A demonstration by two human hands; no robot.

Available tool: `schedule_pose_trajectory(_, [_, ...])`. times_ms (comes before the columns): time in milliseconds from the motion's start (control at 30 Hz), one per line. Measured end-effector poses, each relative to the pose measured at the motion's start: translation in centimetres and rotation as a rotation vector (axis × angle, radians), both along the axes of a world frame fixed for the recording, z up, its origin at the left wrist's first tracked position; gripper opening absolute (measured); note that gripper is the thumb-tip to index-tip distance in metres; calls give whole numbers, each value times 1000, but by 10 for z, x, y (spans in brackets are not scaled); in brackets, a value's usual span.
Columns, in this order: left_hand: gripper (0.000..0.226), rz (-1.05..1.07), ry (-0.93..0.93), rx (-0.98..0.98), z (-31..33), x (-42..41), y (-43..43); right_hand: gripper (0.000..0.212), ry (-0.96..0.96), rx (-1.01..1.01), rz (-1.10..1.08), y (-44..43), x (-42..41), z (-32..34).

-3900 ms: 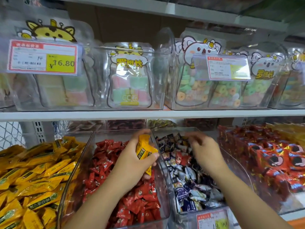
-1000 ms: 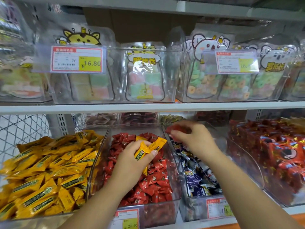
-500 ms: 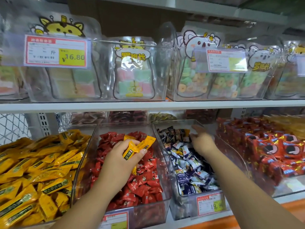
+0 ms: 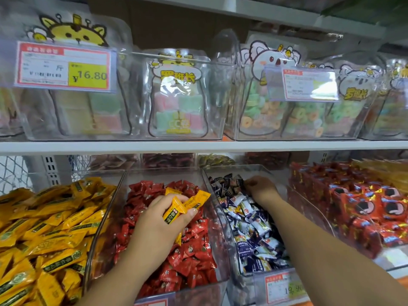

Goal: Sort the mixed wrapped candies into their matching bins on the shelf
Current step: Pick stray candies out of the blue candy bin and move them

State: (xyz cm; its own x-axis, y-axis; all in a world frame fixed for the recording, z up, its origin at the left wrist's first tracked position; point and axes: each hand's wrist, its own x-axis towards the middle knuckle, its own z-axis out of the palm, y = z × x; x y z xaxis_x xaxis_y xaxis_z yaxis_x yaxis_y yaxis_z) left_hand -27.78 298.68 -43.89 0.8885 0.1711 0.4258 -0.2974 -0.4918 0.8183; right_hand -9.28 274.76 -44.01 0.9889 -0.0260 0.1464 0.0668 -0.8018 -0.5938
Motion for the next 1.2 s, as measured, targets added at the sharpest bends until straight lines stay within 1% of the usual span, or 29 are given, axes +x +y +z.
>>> schedule_pose_trajectory(67, [10, -7, 5, -2, 0, -2, 0, 17, -81, 98, -11, 1, -4, 0])
schedule_pose_trajectory(133, [9, -8, 12, -10, 1, -3, 1, 22, -189, 204, -18, 1, -10, 9])
schedule_pose_trajectory(167, [9, -5, 10, -9, 1, -2, 2, 24, -239, 225, -3, 0, -15, 17])
schedule_pose_trajectory(233, [8, 7, 5, 7, 0, -1, 3, 17, -299, 209, 71, -3, -33, 36])
schedule_pose_trajectory(267, [7, 11, 1, 8, 0, -1, 3, 11, -302, 152, 146, -5, -42, 42])
schedule_pose_trajectory(300, [7, 12, -1, 6, 0, -2, 3, 7, -264, 56, 235, -7, -52, 46])
schedule_pose_trajectory(333, [7, 12, -1, 8, -1, -2, 3, 6, -173, -61, 317, -6, -62, 46])
schedule_pose_trajectory(400, [7, 10, 4, 8, -2, -1, 3, 15, 9, -310, 415, -5, -72, 38])
schedule_pose_trajectory(433, [7, 9, 8, -5, -2, -1, 3, 20, 36, -385, 429, -5, -72, 31])
schedule_pose_trajectory(500, [9, 7, 8, -38, -3, 1, 4, 33, 50, -431, 417, -8, -69, 18])
schedule_pose_trajectory(567, [9, 15, 1, -43, -4, 2, 5, 45, 99, -372, 383, -11, -68, 12])
schedule_pose_trajectory(667, [11, 21, -2, -42, -6, 3, 5, 58, 103, -156, 344, -11, -65, 7])
schedule_pose_trajectory(733, [13, 24, 5, -32, -6, 3, 5, 55, 72, -59, 296, -11, -65, 3])
schedule_pose_trajectory(800, [10, 24, 5, -23, -6, 4, 5, 46, 61, 22, 273, -14, -64, -2])
schedule_pose_trajectory(867, [7, 21, -3, -27, -5, 4, 4, 36, 27, 179, 279, -16, -64, -2])
schedule_pose_trajectory(900, [6, 20, -4, -30, -4, 4, 4, 35, 4, 264, 279, -18, -64, 1])
schedule_pose_trajectory(967, [6, 17, -3, -34, -3, 4, 4, 40, -51, 351, 259, -26, -64, 13])
schedule_pose_trajectory(1033, [9, 14, -3, -35, -3, 5, 4, 41, -55, 370, 233, -35, -60, 25])
schedule_pose_trajectory(1067, [10, 14, -3, -34, -3, 5, 4, 39, -46, 349, 217, -38, -57, 30])
schedule_pose_trajectory(1200, [9, 11, -1, -27, -1, 2, 1, 33, -67, 129, 140, -33, -33, 34])
